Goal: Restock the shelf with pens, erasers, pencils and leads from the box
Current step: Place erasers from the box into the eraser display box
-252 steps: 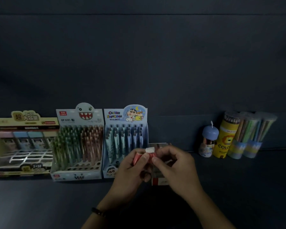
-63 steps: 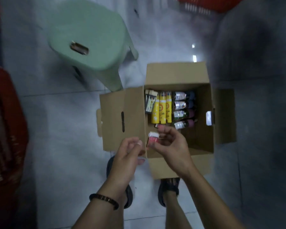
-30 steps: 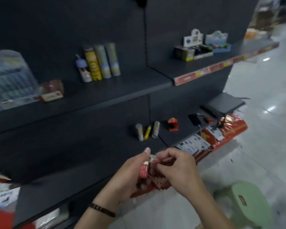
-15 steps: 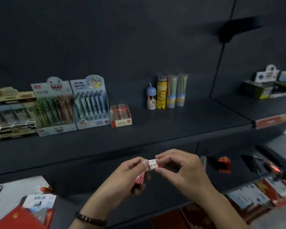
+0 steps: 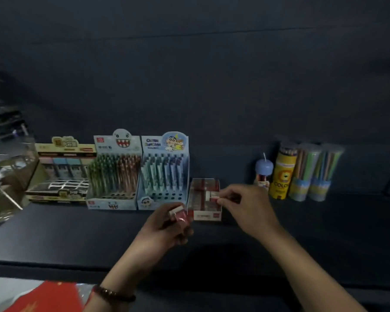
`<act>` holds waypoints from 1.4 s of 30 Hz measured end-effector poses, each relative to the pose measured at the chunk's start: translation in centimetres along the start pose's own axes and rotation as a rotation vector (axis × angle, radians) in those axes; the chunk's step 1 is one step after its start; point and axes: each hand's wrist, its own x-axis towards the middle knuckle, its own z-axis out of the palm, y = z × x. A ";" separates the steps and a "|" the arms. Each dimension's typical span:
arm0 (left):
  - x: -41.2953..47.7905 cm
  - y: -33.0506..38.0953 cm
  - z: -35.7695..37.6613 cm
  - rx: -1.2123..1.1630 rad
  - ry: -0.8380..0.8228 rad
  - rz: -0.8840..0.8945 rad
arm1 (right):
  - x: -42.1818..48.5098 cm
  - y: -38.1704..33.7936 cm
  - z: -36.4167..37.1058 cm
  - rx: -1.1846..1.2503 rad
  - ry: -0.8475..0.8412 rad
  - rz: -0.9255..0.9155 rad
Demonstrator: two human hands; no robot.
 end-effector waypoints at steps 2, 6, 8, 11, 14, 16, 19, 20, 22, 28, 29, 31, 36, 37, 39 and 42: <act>2.0 0.0 -0.9 0.029 0.004 0.027 | 3.2 0.4 1.5 -0.061 -0.067 0.010; 5.5 -0.1 -2.2 0.086 -0.091 0.114 | 7.8 2.1 5.1 -0.206 -0.186 0.045; 6.5 -0.2 -2.2 0.000 -0.056 0.090 | 8.5 2.8 6.6 -0.285 -0.220 0.070; 7.5 -0.4 -2.1 -0.140 -0.043 0.035 | 8.4 3.0 7.9 -0.367 -0.209 0.081; 8.6 -0.8 -2.5 -0.190 -0.014 0.010 | 8.3 2.9 8.4 -0.449 -0.180 0.049; 9.1 -1.1 -2.8 -0.194 0.004 0.009 | 8.3 3.0 8.6 -0.452 -0.152 0.055; 9.2 -1.4 -3.0 -0.206 -0.005 0.039 | 8.4 2.8 8.4 -0.438 -0.169 0.061; 9.1 -1.4 -3.0 -0.210 -0.017 0.054 | 8.4 2.6 8.1 -0.426 -0.199 0.071; 9.0 -1.6 -3.0 -0.211 -0.034 0.070 | 8.1 1.9 7.2 -0.399 -0.242 0.092; 8.9 -1.7 -3.0 -0.230 -0.056 0.098 | 3.3 -2.2 6.6 0.054 -0.027 0.155; 9.0 -1.7 -2.8 -0.225 -0.047 0.117 | 2.5 -2.7 7.0 0.115 -0.042 0.174; 9.0 -1.9 -2.5 -0.199 -0.050 0.165 | 1.6 -3.1 7.7 0.190 -0.054 0.200; 8.9 -1.8 -1.5 -0.056 -0.066 0.278 | 1.2 -3.1 7.5 0.278 0.020 0.197; 8.9 -1.7 -1.3 -0.051 -0.052 0.278 | 1.2 -3.0 7.1 0.279 0.038 0.190; 9.0 -1.5 -0.8 -0.107 -0.040 0.239 | 1.3 -2.6 6.3 0.275 0.053 0.174; 9.3 -1.2 -0.1 -0.145 -0.059 0.219 | 1.6 -2.0 5.4 0.273 0.036 0.154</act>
